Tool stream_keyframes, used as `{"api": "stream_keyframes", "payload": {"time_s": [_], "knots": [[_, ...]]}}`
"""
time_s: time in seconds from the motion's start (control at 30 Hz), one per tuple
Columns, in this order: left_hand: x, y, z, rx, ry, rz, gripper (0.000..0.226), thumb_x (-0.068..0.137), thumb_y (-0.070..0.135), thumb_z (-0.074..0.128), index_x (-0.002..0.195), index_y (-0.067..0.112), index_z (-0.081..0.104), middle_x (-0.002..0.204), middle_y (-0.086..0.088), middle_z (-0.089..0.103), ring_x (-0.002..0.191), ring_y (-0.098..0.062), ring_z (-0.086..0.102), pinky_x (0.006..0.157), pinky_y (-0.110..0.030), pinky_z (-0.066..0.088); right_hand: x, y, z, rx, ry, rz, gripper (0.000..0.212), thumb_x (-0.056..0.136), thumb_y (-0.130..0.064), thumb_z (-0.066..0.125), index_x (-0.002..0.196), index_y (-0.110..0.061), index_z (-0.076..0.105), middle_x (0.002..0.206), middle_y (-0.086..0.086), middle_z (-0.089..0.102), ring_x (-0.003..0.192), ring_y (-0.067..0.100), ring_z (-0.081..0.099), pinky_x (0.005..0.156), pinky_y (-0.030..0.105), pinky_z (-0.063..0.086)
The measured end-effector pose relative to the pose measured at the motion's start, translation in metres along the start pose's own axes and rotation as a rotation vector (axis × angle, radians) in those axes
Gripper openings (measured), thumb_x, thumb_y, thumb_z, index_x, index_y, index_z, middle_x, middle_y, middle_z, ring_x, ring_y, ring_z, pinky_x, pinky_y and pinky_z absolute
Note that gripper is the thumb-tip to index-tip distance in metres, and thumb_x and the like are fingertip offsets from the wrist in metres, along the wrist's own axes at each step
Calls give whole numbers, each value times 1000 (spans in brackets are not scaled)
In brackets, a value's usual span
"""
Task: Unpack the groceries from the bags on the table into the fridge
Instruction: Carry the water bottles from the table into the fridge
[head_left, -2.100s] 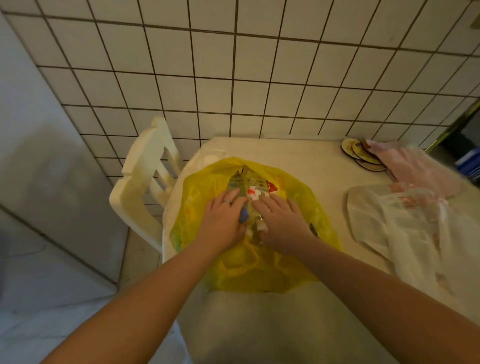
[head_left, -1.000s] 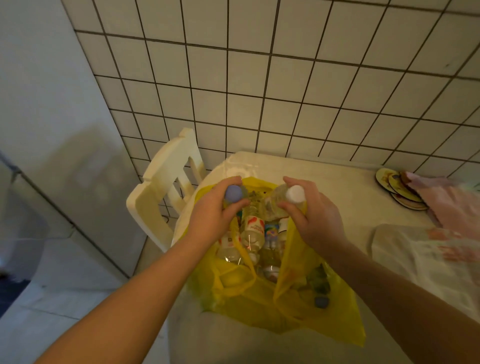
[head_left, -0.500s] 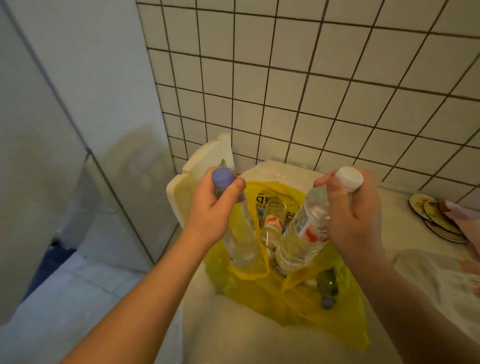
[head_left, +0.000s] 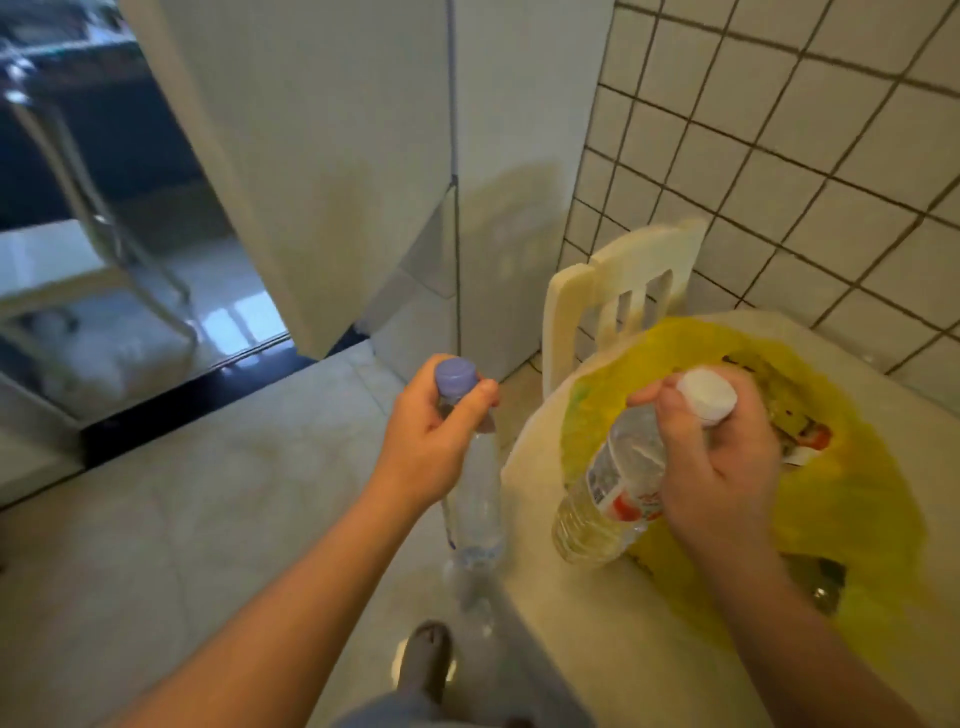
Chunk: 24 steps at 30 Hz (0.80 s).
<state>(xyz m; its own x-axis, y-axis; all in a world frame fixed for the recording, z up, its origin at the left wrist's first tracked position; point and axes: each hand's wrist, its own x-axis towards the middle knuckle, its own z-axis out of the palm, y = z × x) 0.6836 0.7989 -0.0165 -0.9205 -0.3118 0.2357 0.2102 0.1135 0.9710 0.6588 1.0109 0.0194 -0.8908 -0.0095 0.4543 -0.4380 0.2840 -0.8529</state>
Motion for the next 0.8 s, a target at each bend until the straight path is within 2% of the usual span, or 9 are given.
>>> {"api": "stream_keyframes", "payload": {"time_s": [0.13, 0.2, 0.4, 0.53, 0.6, 0.7, 0.8], "knots": [[-17, -7, -58, 77, 129, 11, 37, 87, 31, 63, 91, -5, 60, 85, -22, 62, 76, -22, 64, 69, -17, 50, -14, -20, 53, 91, -128, -27, 35, 90, -38, 54, 96, -4, 60, 89, 3, 65, 84, 4, 60, 75, 10, 45], [-25, -12, -94, 96, 204, -6, 31, 88, 28, 64, 92, -2, 61, 85, -20, 64, 76, -17, 65, 68, -15, 50, -23, -30, 86, 127, -206, -42, 34, 90, -37, 54, 97, -4, 60, 89, 1, 66, 84, 4, 61, 74, 9, 45], [-38, -36, -219, 135, 378, -27, 37, 83, 43, 62, 90, 6, 62, 84, -12, 67, 80, -24, 67, 71, -24, 53, -46, -61, 205, 210, -351, -60, 31, 90, -38, 58, 97, -8, 60, 88, -3, 62, 83, 11, 61, 73, 17, 49], [-32, -46, -313, 184, 409, 4, 36, 85, 40, 61, 90, 5, 61, 83, -7, 64, 81, -27, 64, 74, -31, 52, -60, -88, 295, 246, -376, -94, 34, 91, -34, 55, 94, -1, 60, 87, -3, 59, 81, 4, 58, 74, 10, 44], [-23, -47, -359, 209, 400, 23, 36, 86, 39, 61, 90, 4, 60, 84, -8, 64, 81, -25, 64, 75, -30, 51, -63, -102, 340, 242, -373, -86, 37, 91, -35, 54, 93, 1, 60, 87, 0, 60, 81, 4, 58, 74, 10, 44], [-9, -46, -421, 267, 391, 35, 38, 86, 40, 61, 91, 3, 61, 85, -5, 64, 82, -21, 62, 76, -25, 49, -68, -118, 403, 245, -376, -72, 38, 91, -39, 54, 95, -2, 59, 89, 9, 62, 83, 12, 59, 74, 18, 47], [7, -48, -473, 267, 402, 17, 37, 85, 41, 62, 91, 5, 61, 86, -4, 64, 81, -19, 61, 74, -23, 48, -66, -133, 461, 270, -382, -36, 33, 91, -41, 55, 95, -8, 58, 91, 9, 63, 85, 15, 61, 75, 24, 49]]}}
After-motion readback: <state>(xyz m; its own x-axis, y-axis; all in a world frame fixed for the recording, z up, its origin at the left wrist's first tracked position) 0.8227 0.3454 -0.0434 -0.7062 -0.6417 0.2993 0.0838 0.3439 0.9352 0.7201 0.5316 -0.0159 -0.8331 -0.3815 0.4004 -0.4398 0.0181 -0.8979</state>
